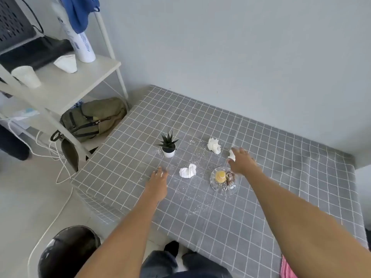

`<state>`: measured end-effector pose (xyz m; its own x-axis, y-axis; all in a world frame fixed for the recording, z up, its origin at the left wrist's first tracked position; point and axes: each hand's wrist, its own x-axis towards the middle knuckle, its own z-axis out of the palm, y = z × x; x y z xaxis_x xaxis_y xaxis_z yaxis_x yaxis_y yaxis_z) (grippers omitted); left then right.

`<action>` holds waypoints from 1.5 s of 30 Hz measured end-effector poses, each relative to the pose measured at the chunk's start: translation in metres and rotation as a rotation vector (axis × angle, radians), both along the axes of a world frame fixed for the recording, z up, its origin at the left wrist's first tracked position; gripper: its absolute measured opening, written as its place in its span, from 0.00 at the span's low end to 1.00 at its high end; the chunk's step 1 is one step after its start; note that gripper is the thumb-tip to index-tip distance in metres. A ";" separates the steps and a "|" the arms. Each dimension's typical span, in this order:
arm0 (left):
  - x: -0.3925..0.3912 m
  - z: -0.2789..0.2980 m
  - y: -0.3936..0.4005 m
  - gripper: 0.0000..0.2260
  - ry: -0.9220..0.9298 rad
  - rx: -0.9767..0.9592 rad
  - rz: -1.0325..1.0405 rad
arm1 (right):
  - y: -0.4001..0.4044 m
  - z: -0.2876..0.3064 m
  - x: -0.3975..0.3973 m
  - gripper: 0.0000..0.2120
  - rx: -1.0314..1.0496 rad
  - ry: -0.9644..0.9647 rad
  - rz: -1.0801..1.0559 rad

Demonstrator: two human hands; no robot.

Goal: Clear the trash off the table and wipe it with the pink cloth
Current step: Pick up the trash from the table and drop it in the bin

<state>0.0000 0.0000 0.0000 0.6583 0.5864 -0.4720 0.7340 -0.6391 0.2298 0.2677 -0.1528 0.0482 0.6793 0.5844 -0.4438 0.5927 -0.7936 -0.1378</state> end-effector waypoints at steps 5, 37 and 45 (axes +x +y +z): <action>0.010 -0.005 -0.007 0.33 -0.042 0.079 0.093 | 0.007 -0.017 0.028 0.30 -0.061 -0.023 0.133; 0.089 -0.013 -0.052 0.27 -0.290 0.205 0.087 | 0.068 -0.048 0.033 0.27 0.267 -0.087 0.450; 0.086 -0.036 -0.055 0.26 -0.243 0.143 0.062 | 0.075 -0.066 0.034 0.26 0.181 -0.035 0.445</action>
